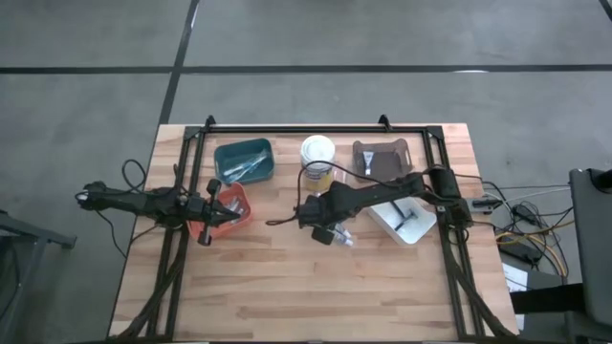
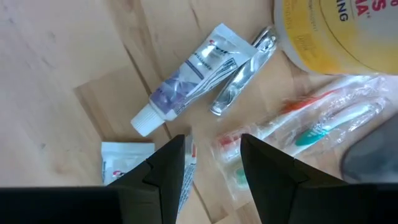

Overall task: Pick & Place Travel size toiletries
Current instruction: Put the bottom right toothpaste into the black bin

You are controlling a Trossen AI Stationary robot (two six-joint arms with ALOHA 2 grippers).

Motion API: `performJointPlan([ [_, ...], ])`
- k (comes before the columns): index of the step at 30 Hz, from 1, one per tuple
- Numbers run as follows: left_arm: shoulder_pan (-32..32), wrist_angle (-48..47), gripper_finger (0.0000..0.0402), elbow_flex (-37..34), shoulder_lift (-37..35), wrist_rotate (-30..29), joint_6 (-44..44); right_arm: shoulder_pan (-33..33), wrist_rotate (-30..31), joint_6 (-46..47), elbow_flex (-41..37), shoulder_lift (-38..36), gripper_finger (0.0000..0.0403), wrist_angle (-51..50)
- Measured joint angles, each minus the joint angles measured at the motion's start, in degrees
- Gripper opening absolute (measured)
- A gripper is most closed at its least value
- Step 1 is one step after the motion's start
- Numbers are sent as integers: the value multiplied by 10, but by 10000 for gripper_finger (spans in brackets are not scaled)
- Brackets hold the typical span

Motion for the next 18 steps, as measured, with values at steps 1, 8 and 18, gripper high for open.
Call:
performJointPlan([
  [1, 0, 0, 7, 0, 0, 0, 0, -1, 0, 0, 0, 0, 152, 0],
  [8, 0, 0, 7, 0, 0, 0, 0, -8, 0, 32, -4, 0, 162, -4],
  [18, 0, 0, 7, 0, 0, 0, 0, -16, -2, 120, -5, -1, 187, -2],
])
